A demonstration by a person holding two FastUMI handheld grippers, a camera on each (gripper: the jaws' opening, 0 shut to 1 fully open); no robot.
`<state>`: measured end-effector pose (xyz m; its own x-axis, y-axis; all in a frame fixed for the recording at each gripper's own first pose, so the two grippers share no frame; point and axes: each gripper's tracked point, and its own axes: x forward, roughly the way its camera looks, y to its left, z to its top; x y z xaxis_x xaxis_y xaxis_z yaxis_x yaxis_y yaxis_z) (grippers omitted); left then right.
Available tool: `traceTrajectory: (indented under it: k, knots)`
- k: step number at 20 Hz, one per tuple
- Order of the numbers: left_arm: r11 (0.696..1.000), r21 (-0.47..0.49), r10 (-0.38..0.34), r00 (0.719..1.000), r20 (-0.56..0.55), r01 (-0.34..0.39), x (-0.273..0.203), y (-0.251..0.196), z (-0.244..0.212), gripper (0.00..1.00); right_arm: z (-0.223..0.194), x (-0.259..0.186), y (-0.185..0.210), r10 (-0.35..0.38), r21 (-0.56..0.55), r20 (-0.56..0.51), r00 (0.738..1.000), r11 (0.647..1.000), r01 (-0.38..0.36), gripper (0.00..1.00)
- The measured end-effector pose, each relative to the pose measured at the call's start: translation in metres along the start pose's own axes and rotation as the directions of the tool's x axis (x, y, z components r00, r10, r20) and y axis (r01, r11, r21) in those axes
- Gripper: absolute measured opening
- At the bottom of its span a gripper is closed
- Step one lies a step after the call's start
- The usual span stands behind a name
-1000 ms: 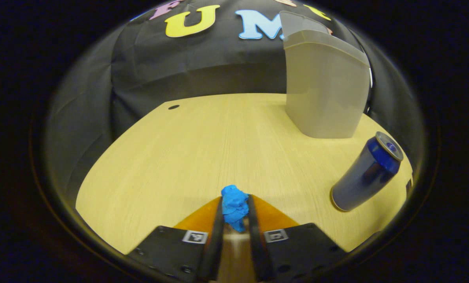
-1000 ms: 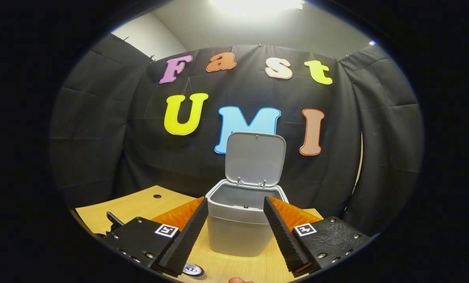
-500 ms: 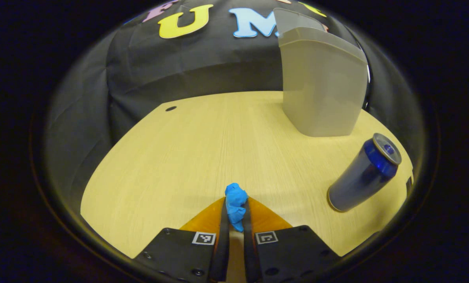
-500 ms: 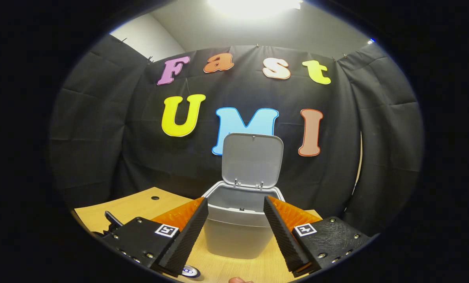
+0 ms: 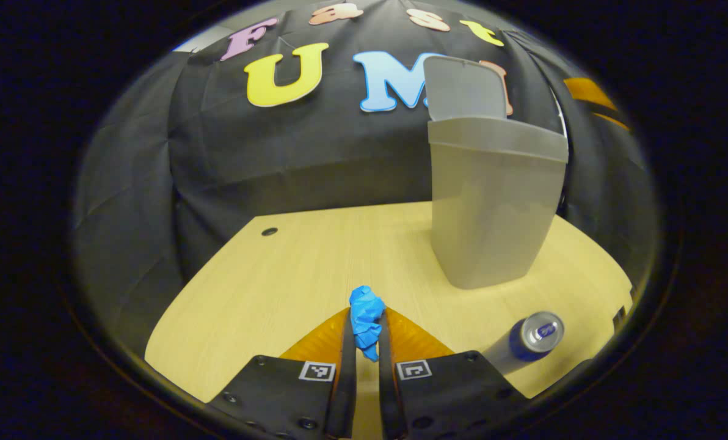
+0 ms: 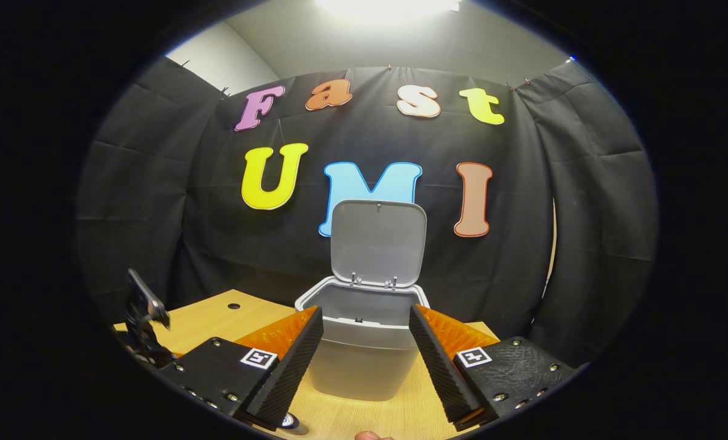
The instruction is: Press the lid of the desktop garbage bin to open it, pick up the crumpled paper on the desktop and throw it into the bin, then pick up the pop can on the desktop and drop it into the bin, and finally close the garbage bin lid.
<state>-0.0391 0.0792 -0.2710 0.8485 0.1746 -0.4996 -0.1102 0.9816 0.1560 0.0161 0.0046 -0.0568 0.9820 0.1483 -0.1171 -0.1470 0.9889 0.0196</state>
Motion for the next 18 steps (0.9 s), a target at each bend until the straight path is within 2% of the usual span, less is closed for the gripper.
traceTrajectory:
  k: [3, 6, 10, 13, 18]
  knots:
    - [1.000, -0.009, -0.019, 0.995, 0.101, 0.020, -0.001, -0.011, 0.058, 0.24, 0.002, 0.000, -0.006, -0.017, 0.012, 0.011, 1.000, 1.000, 0.017, 0.92]
    - [0.999, -0.001, -0.046, 0.984, 0.172, 0.047, -0.002, -0.026, 0.098, 0.22, 0.005, -0.001, -0.012, -0.035, 0.017, 0.020, 0.999, 0.999, 0.035, 0.92]
    - [0.997, 0.020, -0.076, 0.971, 0.227, 0.074, -0.001, -0.044, 0.135, 0.24, 0.009, -0.006, -0.023, -0.070, 0.019, 0.033, 0.997, 0.997, 0.070, 0.91]
    - [0.992, 0.015, -0.128, 0.959, 0.254, 0.129, 0.005, -0.070, 0.159, 0.24, 0.006, -0.009, -0.031, -0.097, 0.022, 0.023, 0.995, 0.995, 0.097, 0.91]
    - [0.980, 0.046, -0.200, 0.920, 0.337, 0.196, 0.018, -0.108, 0.211, 0.22, 0.003, -0.025, -0.057, -0.194, 0.021, 0.017, 0.981, 0.981, 0.193, 0.92]
